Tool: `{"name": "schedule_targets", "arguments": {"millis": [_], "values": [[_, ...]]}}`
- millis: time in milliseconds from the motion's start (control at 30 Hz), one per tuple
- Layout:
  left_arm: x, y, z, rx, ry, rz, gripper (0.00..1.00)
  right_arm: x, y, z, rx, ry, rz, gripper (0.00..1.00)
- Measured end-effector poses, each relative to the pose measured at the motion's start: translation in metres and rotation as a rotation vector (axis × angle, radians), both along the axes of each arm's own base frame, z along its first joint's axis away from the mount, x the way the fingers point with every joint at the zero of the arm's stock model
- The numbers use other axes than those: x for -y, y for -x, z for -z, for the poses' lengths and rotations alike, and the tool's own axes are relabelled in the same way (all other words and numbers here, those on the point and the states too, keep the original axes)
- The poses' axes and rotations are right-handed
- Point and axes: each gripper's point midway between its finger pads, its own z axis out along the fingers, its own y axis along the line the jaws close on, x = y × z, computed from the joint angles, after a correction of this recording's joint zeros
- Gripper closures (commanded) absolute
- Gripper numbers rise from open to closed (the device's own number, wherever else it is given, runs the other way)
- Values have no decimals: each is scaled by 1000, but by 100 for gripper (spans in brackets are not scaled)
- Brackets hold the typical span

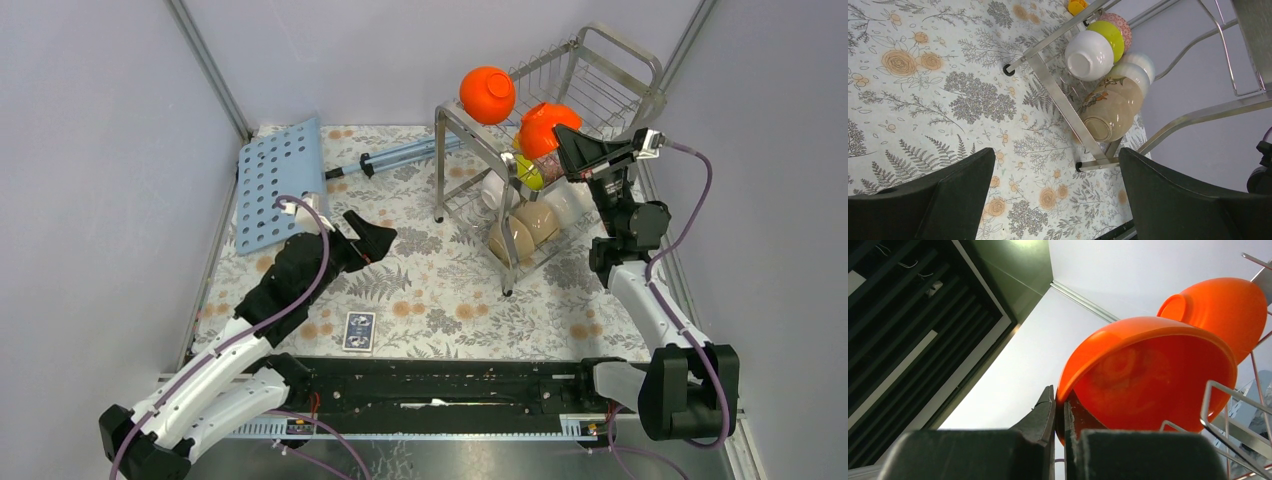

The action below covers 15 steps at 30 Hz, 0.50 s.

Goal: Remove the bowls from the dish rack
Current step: Pick up the bowl from the dish rack.

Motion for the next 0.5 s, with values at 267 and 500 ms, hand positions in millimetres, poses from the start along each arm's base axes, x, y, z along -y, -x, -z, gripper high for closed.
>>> {"name": "schedule_targets", "arguments": {"millis": [267,500], "values": [[-3,1,-3,2,-1,-8,1,-3,4,-13,29,11,-23,100],[-3,0,-11,13,6,-11,1,-6,9,-34,69,23,-38,100]]}}
